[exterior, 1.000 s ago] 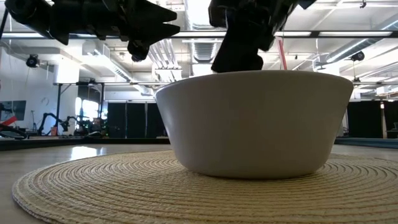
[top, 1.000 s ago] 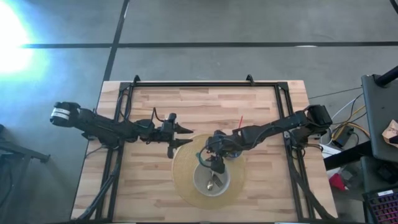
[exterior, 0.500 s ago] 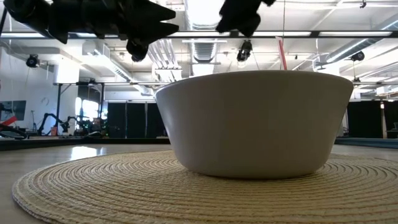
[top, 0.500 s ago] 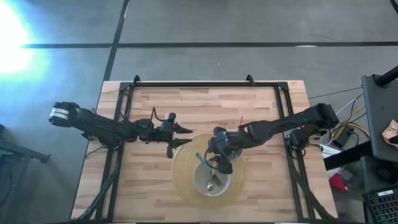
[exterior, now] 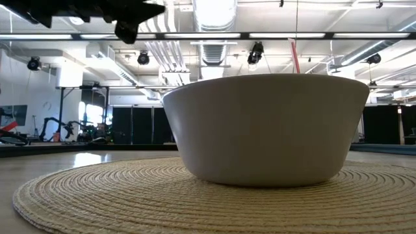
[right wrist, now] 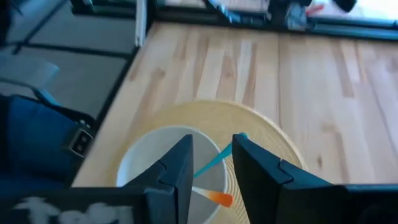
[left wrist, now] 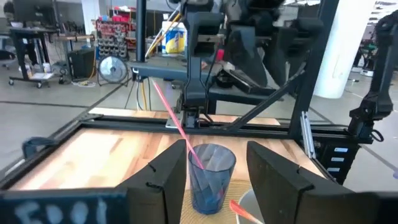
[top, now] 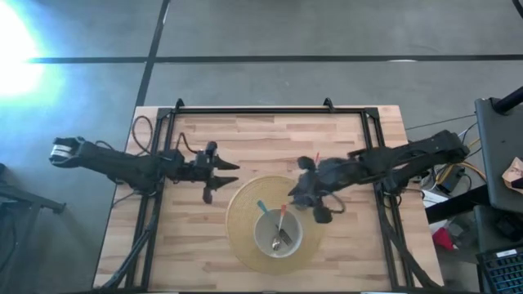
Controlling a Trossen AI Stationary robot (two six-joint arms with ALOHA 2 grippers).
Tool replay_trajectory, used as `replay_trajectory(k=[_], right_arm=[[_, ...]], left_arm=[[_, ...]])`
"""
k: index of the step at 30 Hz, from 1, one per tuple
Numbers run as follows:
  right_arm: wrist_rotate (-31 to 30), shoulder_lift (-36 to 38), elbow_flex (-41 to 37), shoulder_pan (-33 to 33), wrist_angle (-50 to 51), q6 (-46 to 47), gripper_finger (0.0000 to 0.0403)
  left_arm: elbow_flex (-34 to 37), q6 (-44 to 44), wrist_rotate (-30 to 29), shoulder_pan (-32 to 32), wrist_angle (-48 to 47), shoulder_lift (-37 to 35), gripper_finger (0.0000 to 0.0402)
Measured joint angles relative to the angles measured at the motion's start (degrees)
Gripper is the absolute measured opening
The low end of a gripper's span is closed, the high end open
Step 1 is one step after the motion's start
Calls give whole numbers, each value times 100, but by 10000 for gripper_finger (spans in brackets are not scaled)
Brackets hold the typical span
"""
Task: Pick & Place Utensil
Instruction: Return to Home Position
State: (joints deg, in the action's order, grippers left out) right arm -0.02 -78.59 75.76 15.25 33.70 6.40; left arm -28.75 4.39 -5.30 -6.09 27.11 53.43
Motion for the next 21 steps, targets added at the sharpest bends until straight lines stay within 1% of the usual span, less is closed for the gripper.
replay_trajectory(k=[5,9,13,16,21], right_arm=[[-21,649,-64,71,-12,-47,92],[-71,1096,-143,175,3,-64,79],[-651,1504,-303,330,49,-83,63],[-1005,1813,-568,446,62,-48,49],[-1493,2341,-1161,554,24,270,23]], left_arm=[[-2,-119,-13,0,-838,-725,135],[-2,-146,-14,0,-1500,-1240,98],[-2,-332,-15,0,-1974,-1703,48],[-7,-392,-16,0,-2366,-2074,10],[-9,-383,-37,0,-3046,-2702,4]])
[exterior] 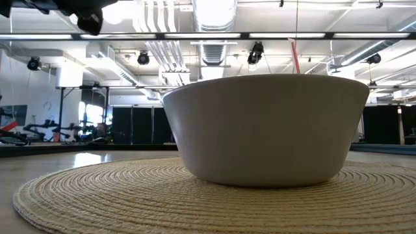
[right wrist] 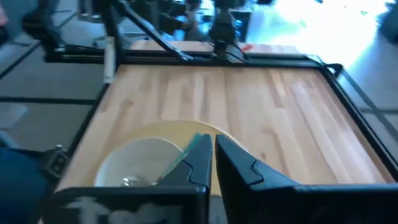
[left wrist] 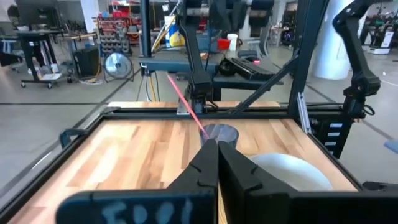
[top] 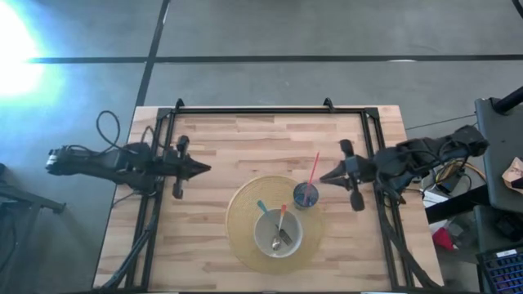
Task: Pick & Place Utensil
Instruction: Return to Home Position
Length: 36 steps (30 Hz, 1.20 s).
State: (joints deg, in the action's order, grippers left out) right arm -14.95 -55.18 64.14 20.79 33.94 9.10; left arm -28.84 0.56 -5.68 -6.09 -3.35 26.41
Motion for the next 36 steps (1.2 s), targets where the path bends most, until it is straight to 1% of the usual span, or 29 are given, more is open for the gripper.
replay_trajectory(k=[2,5,8,13,17,26,30,32,35,36], right_arm=[[-182,218,-274,-2,-25,118,12],[-613,551,-702,-2,-202,262,9],[-936,898,-1132,-2,-568,134,8],[-965,1426,-1891,-2,-1600,-457,8],[-965,1798,-2323,-4,-1991,-630,8],[-967,2396,-3031,-6,-2219,-634,8],[-998,2583,-3371,-6,-2424,-712,8],[-1190,2721,-3519,-6,-2475,-783,8],[-1652,2980,-3733,-6,-2630,-811,8],[-1707,3081,-3777,-7,-2633,-850,8]], left_arm=[[0,20,-25,0,-189,-199,1],[11,44,-28,0,-492,-422,2],[125,18,-29,2,-574,-569,1],[479,11,-28,2,-539,-725,0],[837,4,-26,2,-304,-860,0],[1749,-13,-22,1,595,-1266,1],[2018,-11,-21,0,707,-1472,1],[2149,-11,-21,2,744,-1559,0],[2320,-5,-20,1,931,-1680,1],[2374,-4,-21,1,959,-1708,1]])
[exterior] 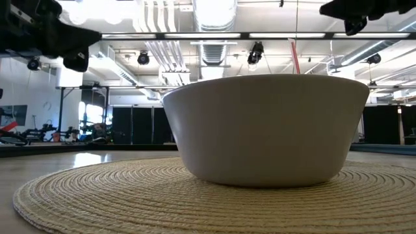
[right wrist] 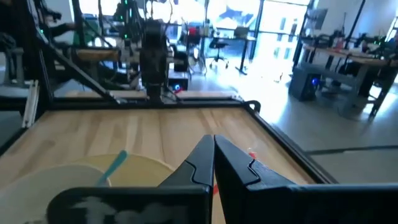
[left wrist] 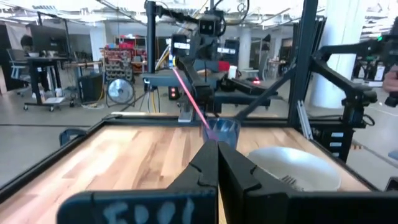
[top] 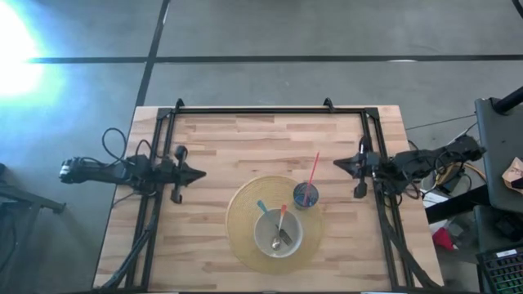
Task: Pick & Place Utensil
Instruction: Return to Home Position
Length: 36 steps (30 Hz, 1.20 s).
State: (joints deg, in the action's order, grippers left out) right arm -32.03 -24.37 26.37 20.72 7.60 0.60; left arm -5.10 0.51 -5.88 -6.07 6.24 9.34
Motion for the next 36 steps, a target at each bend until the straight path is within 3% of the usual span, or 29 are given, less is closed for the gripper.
replay_trajectory(k=[6,16,25,36], right_arm=[[-8,630,-141,-1,-31,-165,8],[37,1670,-561,1,-129,-291,8],[115,2438,-1833,0,-1638,-729,8],[1601,2311,-2086,-222,-1611,-781,8]], left_arm=[[449,10,0,1,473,-129,1],[461,-33,1,1,640,-137,2],[463,11,-7,-1,620,-135,2],[465,116,-16,1,519,-121,3]])
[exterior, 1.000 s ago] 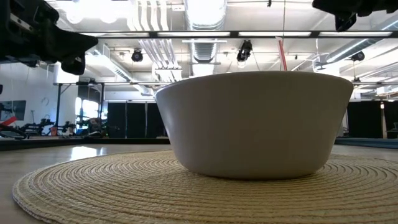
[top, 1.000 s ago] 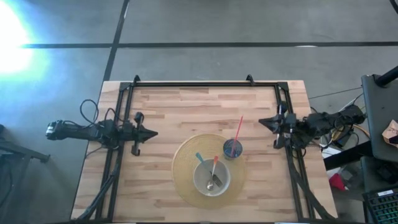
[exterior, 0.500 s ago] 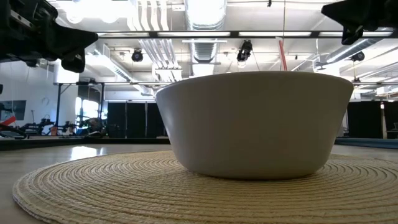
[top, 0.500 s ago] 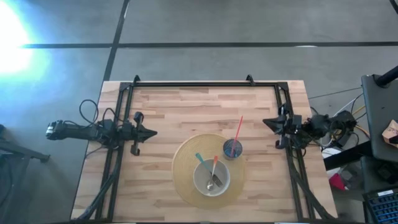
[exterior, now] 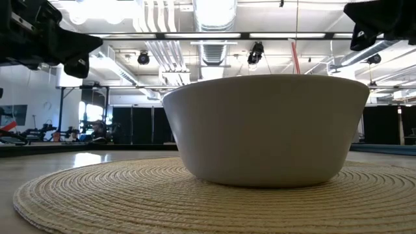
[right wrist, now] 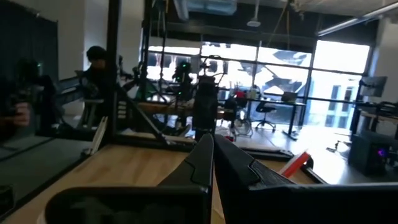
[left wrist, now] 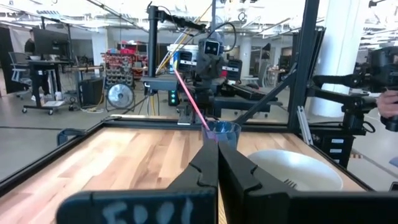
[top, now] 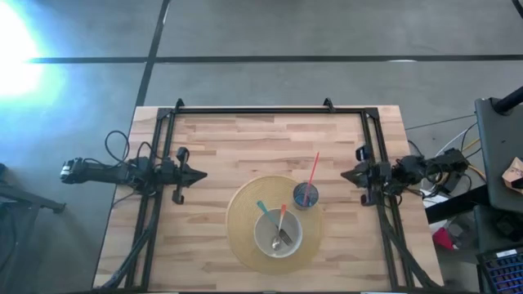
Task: Pick & Place Utensil
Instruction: Return to Home Position
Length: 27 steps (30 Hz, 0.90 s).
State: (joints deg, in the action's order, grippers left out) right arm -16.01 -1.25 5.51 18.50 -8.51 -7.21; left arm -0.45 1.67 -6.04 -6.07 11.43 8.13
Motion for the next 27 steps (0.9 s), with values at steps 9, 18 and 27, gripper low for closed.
replay_trajectory(k=[9,18,27], right_arm=[[270,-37,-504,-624,-182,205,8],[793,-26,-493,-1844,-117,236,8],[1332,-41,-489,-2790,765,737,8]], left_arm=[[4,2,-1,0,-47,12,3],[7,7,-3,0,-59,14,3],[9,7,-2,0,-135,17,3]])
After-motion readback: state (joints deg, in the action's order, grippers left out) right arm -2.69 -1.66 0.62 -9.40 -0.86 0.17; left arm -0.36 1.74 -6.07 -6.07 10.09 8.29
